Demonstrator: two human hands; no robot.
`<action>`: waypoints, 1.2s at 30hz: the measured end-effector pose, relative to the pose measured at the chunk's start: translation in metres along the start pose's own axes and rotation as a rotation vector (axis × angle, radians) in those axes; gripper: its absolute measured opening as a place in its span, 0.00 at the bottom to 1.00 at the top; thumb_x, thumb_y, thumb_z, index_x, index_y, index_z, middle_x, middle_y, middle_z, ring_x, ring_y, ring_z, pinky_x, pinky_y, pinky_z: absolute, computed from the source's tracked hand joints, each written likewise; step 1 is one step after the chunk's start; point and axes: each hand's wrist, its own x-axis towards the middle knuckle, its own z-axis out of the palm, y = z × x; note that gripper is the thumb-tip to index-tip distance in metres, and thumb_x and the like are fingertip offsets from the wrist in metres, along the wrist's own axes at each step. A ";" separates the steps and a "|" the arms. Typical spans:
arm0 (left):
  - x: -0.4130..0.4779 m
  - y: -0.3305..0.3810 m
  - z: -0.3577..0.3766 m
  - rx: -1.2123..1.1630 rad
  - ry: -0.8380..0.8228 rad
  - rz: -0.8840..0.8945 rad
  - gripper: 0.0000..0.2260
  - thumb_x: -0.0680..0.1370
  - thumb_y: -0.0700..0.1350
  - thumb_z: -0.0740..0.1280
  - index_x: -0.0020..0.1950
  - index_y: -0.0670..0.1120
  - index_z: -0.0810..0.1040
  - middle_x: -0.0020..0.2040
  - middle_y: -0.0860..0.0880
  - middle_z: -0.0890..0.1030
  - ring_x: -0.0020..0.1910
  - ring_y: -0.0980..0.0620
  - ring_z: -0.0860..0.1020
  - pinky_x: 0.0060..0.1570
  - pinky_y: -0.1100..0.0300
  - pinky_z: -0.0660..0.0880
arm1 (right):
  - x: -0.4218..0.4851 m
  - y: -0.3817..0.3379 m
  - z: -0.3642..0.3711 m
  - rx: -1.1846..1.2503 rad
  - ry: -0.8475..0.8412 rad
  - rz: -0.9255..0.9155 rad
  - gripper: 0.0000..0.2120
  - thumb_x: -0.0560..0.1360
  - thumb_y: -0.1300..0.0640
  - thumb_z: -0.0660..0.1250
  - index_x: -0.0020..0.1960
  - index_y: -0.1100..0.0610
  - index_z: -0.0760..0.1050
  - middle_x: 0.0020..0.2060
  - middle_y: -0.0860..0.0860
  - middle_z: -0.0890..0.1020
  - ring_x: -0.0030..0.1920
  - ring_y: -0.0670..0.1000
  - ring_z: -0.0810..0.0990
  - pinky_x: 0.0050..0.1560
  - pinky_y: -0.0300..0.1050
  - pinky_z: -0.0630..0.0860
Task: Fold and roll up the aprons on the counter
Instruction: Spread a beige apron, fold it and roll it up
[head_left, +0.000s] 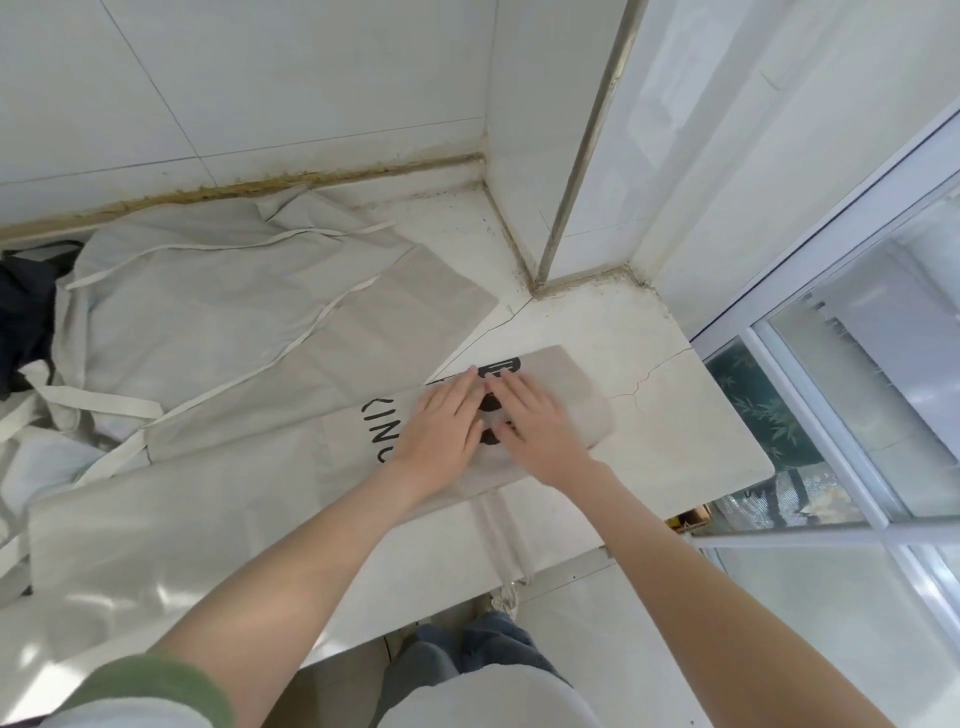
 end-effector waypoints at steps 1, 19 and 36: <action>-0.004 -0.007 0.005 0.059 -0.018 -0.038 0.23 0.78 0.50 0.53 0.67 0.41 0.74 0.70 0.42 0.71 0.66 0.43 0.73 0.67 0.50 0.61 | -0.001 -0.002 0.011 -0.078 -0.054 0.003 0.36 0.71 0.39 0.35 0.78 0.47 0.51 0.77 0.46 0.55 0.77 0.49 0.49 0.73 0.45 0.44; -0.067 -0.054 0.031 0.110 -0.066 -0.256 0.37 0.72 0.65 0.22 0.77 0.53 0.43 0.78 0.50 0.44 0.78 0.49 0.45 0.70 0.57 0.32 | 0.006 0.058 -0.024 -0.220 -0.038 0.503 0.30 0.77 0.59 0.49 0.78 0.56 0.45 0.78 0.56 0.45 0.77 0.55 0.41 0.75 0.55 0.41; -0.143 -0.116 0.010 0.038 0.029 -0.635 0.26 0.80 0.54 0.50 0.72 0.41 0.68 0.72 0.42 0.70 0.70 0.46 0.63 0.70 0.51 0.50 | 0.026 -0.046 0.056 -0.368 -0.158 -0.068 0.34 0.73 0.38 0.21 0.76 0.50 0.35 0.76 0.42 0.44 0.77 0.49 0.47 0.74 0.56 0.47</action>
